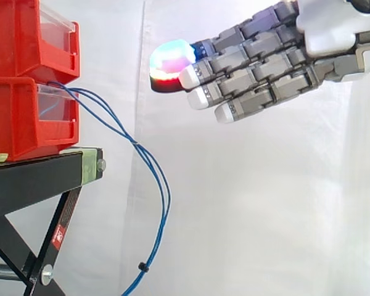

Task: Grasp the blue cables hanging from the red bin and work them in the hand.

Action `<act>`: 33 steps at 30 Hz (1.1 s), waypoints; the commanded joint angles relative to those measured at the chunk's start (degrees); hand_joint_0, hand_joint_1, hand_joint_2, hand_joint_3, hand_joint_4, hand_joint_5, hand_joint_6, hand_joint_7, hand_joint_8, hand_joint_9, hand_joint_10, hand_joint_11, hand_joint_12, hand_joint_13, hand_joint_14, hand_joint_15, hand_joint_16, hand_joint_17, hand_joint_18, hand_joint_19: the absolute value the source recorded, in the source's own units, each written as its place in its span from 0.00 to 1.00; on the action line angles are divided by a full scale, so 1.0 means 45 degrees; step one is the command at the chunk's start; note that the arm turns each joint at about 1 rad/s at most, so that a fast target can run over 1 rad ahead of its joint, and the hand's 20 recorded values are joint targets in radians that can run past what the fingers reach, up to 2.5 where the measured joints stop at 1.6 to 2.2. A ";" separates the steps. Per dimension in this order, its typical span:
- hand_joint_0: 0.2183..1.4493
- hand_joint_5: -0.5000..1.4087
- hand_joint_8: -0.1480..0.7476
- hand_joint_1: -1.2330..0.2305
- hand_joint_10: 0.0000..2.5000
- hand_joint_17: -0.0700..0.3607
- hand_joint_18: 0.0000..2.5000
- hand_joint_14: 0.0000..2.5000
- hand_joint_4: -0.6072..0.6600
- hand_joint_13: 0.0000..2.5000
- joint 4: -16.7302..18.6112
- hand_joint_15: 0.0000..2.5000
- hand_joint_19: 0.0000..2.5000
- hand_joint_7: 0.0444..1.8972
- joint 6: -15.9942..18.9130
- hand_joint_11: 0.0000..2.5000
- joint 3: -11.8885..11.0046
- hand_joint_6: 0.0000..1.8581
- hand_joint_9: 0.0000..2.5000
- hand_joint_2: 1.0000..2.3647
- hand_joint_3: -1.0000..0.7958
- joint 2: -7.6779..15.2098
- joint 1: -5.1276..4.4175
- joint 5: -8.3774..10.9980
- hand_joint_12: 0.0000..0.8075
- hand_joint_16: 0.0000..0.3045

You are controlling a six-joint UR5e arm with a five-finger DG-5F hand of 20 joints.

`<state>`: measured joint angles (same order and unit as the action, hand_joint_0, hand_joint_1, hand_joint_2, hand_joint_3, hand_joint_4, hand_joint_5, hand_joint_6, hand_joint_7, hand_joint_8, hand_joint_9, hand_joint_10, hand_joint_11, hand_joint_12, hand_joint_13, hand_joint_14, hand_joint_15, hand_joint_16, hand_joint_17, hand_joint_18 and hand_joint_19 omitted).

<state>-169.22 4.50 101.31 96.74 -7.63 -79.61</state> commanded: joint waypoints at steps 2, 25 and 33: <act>0.52 0.19 0.53 0.47 0.00 0.36 0.07 0.00 0.70 0.13 -0.0014 0.06 0.01 0.33 -0.0023 0.02 0.0005 0.00 0.16 0.00 0.07 0.0085 0.0056 -0.0025 0.41 0.12; 0.52 0.19 0.53 0.47 0.00 0.36 0.07 0.00 0.70 0.13 0.2291 0.06 0.01 0.33 -0.1078 0.02 0.1646 0.00 0.16 0.00 0.07 0.0066 0.0329 -0.0826 0.41 0.12; 0.52 0.19 0.53 0.47 0.00 0.36 0.07 0.00 0.70 0.13 0.3912 0.06 0.01 0.33 -0.0961 0.02 0.2466 0.00 0.17 0.00 0.07 0.1159 0.0368 -0.0747 0.41 0.12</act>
<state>-155.10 -0.34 110.86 100.33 -5.79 -82.85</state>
